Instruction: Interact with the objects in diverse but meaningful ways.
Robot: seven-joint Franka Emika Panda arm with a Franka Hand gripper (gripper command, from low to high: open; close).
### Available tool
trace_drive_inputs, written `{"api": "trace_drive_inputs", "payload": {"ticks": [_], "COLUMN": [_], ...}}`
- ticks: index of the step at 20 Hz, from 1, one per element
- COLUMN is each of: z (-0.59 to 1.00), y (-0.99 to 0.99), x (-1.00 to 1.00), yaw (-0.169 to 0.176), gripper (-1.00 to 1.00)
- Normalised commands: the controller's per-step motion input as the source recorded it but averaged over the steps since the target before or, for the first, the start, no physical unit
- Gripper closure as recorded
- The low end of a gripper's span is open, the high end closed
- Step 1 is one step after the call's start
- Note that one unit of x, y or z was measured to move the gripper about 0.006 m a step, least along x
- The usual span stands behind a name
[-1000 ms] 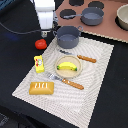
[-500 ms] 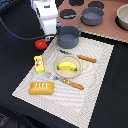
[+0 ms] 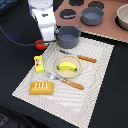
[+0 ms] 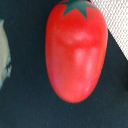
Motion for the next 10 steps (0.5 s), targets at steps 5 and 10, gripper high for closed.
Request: {"api": "trace_drive_inputs", "payload": {"ticks": [5,10], "z": [-0.37,-0.35], "y": [0.02,0.07], "x": [-0.33,-0.24], "yaw": [0.064,0.081], "gripper": [-1.0,1.0]}}
